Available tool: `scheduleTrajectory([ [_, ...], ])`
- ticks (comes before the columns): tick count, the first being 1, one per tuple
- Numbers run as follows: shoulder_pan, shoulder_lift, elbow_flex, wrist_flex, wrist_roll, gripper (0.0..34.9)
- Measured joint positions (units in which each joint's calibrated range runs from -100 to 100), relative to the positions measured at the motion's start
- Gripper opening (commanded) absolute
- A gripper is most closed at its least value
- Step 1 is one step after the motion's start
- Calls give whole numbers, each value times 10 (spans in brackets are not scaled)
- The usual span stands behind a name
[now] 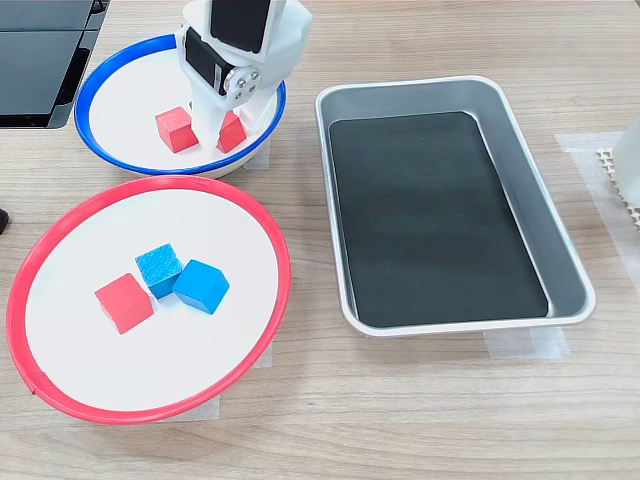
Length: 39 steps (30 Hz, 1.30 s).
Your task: Relocate any misplaced blocks to their matching dishes.
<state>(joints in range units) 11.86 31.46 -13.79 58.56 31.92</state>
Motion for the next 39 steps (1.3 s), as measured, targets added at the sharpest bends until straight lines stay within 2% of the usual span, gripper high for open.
scheduleTrajectory([
  [7,0,3,-1,-5,7,66],
  [11,0,3,-2,-5,9,4],
  [19,0,3,-2,-5,15,4],
  [25,-27,-44,0,15,13,4],
  [33,-106,-114,-39,108,-20,4],
  [36,-134,-118,-54,130,-32,4],
  [39,-186,-118,-72,138,-49,4],
])
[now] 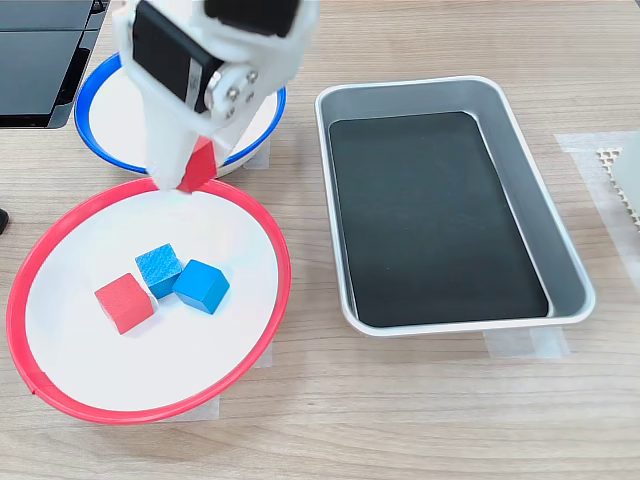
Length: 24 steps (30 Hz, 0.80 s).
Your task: Relocate any misplaced blocks to their matching dishes.
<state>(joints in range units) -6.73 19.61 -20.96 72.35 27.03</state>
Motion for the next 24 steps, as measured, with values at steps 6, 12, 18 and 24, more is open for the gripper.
scheduleTrajectory([
  [6,-65,38,-17,-28,-25,4],
  [12,-95,95,-34,-70,-40,4],
  [18,-116,146,-61,-81,-51,5],
  [24,-126,183,-96,-76,-52,99],
])
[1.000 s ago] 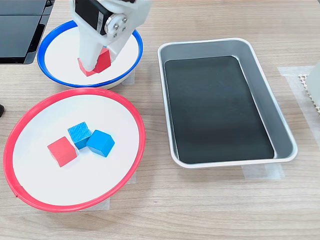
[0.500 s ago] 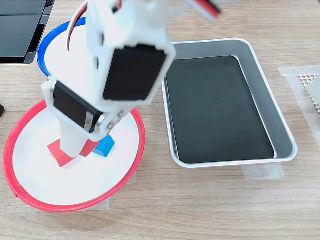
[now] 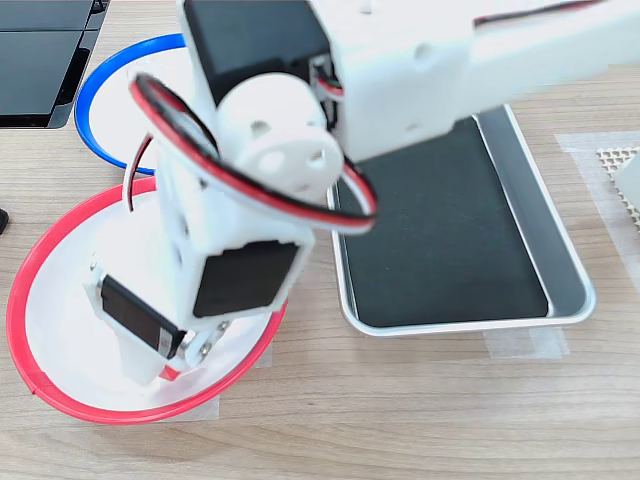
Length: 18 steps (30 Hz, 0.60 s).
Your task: Relocate any misplaced blocks to their matching dishes.
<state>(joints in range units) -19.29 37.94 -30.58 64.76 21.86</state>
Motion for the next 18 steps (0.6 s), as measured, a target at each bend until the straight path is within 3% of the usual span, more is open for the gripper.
scheduleTrajectory([
  [4,8,8,-13,10,0,138],
  [18,16,-56,18,76,18,130],
])
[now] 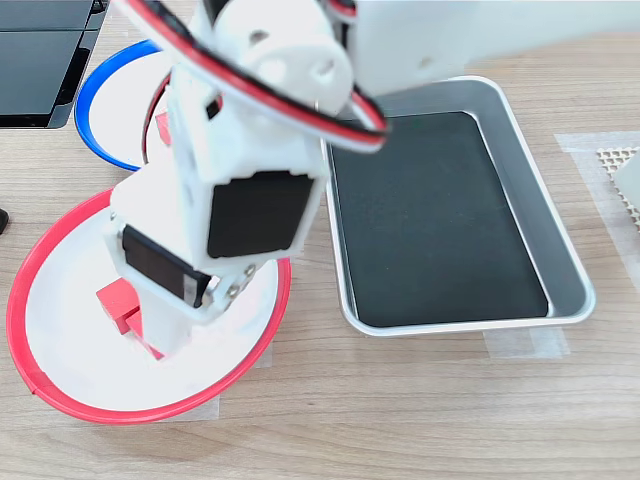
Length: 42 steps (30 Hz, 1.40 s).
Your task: Relocate any misplaced blocks to their matching dishes.
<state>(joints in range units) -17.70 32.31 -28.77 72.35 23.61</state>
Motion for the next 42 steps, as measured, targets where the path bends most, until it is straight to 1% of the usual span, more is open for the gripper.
scheduleTrajectory([
  [5,6,-42,36,29,8,126],
  [7,23,-59,61,42,13,130],
  [11,25,-62,68,42,12,133],
  [15,37,-62,68,20,15,134],
  [23,38,-34,54,2,17,131],
  [31,43,21,3,11,21,128],
  [42,53,61,-22,28,23,128],
])
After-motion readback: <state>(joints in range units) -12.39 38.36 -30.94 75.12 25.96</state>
